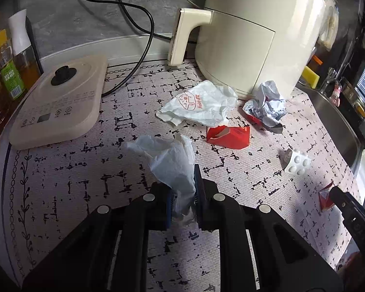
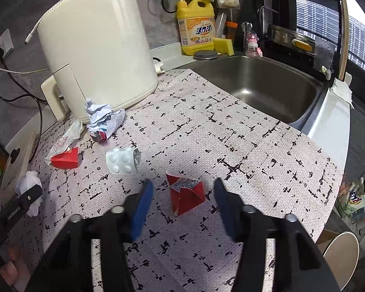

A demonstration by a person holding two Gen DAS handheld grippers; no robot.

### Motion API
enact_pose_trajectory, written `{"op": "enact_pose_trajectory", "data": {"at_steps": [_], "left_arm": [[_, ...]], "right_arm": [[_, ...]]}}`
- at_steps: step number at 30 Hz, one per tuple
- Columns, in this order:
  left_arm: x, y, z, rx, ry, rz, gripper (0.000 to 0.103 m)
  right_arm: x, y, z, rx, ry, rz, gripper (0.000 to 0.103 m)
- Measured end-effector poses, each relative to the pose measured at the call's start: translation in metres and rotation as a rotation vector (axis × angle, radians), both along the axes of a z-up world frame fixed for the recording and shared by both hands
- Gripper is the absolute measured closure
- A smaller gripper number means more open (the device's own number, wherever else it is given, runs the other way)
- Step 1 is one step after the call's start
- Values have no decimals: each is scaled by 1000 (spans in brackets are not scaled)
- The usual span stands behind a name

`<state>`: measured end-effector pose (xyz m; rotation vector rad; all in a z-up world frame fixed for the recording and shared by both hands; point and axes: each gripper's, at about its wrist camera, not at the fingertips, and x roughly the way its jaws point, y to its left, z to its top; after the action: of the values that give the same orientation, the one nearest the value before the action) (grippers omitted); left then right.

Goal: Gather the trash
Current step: 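Grasp the white tissue with the left gripper while the right gripper grasps the red paper, then carry the tissue and red paper down over the white bucket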

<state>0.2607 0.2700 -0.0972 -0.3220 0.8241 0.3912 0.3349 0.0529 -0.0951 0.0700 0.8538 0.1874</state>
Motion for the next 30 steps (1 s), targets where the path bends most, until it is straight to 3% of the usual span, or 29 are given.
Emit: {"op": "enact_pose_trajectory", "data": {"at_steps": [2, 15, 30], "left_arm": [[1, -3, 2, 0, -8, -6, 88], [11, -76, 9, 1, -39, -143, 88], [21, -227, 13, -33, -40, -436, 88]], "right_arm": [[-3, 0, 0, -3, 1, 18, 88], [-48, -51, 21, 36, -70, 0, 89], [-99, -192, 32, 10, -77, -268, 89]]}}
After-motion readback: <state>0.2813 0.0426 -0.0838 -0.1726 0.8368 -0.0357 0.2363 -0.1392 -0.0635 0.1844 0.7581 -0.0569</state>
